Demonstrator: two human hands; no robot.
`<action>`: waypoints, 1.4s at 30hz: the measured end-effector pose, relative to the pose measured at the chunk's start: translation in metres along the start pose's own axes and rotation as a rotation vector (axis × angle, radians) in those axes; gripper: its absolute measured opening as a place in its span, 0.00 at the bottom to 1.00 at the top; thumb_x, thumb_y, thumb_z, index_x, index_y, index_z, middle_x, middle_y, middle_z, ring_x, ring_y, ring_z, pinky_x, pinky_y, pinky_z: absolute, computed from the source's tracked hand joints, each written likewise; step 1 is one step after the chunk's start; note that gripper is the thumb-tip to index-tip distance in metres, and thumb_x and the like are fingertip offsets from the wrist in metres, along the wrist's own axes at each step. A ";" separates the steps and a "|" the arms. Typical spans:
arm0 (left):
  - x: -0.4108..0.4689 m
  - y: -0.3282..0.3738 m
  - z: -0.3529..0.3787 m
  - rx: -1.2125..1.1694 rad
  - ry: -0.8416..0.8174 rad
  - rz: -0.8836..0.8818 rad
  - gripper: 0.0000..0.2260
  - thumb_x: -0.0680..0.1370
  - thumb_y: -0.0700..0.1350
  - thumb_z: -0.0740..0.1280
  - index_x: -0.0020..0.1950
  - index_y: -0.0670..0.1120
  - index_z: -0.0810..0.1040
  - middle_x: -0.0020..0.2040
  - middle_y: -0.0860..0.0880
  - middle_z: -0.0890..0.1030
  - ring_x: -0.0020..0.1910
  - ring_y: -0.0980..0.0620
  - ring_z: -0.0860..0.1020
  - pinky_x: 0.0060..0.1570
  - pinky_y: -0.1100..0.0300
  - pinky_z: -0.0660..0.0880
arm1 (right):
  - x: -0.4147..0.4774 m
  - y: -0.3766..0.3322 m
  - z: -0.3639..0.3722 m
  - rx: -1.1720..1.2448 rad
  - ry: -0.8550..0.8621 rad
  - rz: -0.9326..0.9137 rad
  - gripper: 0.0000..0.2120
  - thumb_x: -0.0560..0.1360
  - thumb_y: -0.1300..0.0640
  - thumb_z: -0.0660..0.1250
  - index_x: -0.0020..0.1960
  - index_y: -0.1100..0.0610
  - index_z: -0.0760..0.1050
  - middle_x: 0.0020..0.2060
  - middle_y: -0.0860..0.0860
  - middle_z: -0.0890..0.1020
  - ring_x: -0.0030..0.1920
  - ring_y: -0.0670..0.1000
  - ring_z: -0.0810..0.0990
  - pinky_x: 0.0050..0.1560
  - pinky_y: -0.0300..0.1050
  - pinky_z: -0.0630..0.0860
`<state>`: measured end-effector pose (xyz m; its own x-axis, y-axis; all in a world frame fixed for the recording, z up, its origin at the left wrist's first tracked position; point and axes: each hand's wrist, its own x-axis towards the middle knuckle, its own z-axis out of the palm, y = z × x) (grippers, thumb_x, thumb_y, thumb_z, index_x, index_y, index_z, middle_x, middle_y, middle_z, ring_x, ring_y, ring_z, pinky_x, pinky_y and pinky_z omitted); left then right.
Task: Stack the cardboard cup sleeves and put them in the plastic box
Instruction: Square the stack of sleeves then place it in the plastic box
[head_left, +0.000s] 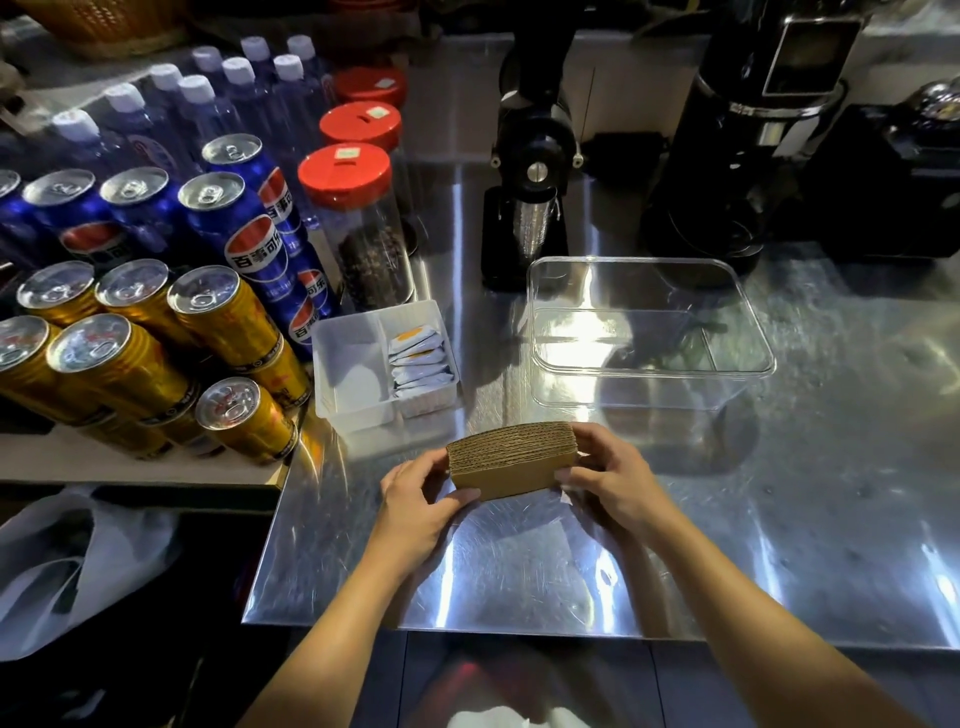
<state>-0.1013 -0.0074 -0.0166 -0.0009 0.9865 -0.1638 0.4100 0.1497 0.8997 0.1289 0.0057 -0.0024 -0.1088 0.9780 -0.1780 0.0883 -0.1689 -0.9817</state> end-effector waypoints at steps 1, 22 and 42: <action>-0.001 0.001 0.000 -0.013 0.006 0.003 0.19 0.68 0.46 0.75 0.57 0.51 0.78 0.54 0.46 0.81 0.59 0.43 0.75 0.61 0.42 0.72 | 0.000 0.000 0.001 0.003 0.012 -0.001 0.23 0.67 0.76 0.67 0.50 0.49 0.76 0.46 0.53 0.83 0.43 0.48 0.82 0.43 0.44 0.81; 0.078 0.149 0.030 -0.307 -0.026 0.245 0.10 0.71 0.38 0.71 0.49 0.50 0.79 0.44 0.48 0.83 0.42 0.57 0.80 0.49 0.63 0.76 | 0.035 -0.107 -0.078 0.181 0.362 -0.097 0.16 0.68 0.70 0.70 0.54 0.62 0.73 0.40 0.55 0.80 0.32 0.41 0.80 0.30 0.29 0.73; 0.185 0.163 0.134 -0.214 0.003 -0.390 0.19 0.75 0.44 0.66 0.65 0.40 0.71 0.62 0.40 0.76 0.50 0.49 0.75 0.39 0.59 0.74 | 0.133 -0.076 -0.149 0.073 0.382 0.417 0.09 0.71 0.66 0.67 0.47 0.59 0.70 0.29 0.54 0.70 0.26 0.50 0.66 0.14 0.32 0.57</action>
<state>0.0877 0.1906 0.0458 -0.1207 0.8539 -0.5063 0.1807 0.5204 0.8346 0.2549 0.1671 0.0583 0.2872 0.7993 -0.5279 -0.0233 -0.5451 -0.8380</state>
